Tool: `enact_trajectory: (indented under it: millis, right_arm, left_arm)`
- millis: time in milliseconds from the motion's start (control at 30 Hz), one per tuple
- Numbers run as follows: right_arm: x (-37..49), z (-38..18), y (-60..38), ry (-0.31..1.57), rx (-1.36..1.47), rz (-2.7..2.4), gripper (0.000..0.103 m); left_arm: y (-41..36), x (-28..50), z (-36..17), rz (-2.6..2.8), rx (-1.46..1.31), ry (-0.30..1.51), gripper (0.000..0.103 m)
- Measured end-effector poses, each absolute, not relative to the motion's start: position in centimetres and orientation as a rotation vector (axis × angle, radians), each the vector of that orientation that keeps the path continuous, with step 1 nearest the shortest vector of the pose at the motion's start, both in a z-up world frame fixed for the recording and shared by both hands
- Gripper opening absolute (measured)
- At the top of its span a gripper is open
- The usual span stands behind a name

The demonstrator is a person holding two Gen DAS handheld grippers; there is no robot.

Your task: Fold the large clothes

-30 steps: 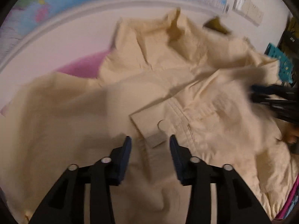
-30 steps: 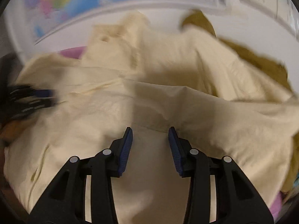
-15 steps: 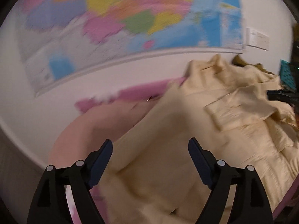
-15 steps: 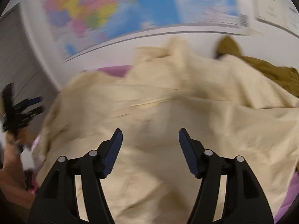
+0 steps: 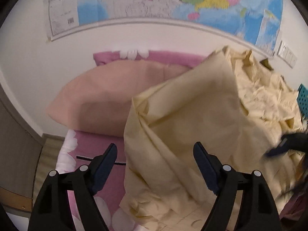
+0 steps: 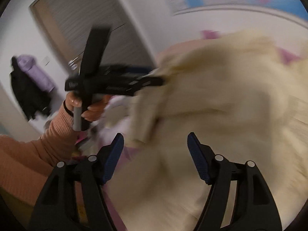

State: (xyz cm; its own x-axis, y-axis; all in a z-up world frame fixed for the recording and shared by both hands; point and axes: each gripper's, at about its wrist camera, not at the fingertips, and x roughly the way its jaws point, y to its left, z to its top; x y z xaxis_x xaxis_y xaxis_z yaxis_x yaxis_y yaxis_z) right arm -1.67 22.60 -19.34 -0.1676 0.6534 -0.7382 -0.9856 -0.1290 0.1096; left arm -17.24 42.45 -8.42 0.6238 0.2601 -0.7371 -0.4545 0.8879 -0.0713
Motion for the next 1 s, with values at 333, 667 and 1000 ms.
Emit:
enact_trajectory:
  millis: [333,667,1000]
  right_arm:
    - [-4.0,-20.4,27.4,0.756,-0.723,1.619,0.010]
    - [6.2,-0.4,7.6,0.422,-0.532,1.266,0.009]
    - [20.2,-3.9,-3.2,0.663,-0.326,0.865,0.011]
  left_arm:
    - [42.3,-19.9,-4.1,0.417,-0.292,0.676,0.079]
    - [39.4,-19.2,0.3,0.233,-0.283,0.541,0.084]
    - [33.0,-6.9,-4.9,0.211,-0.056,0.756,0.084]
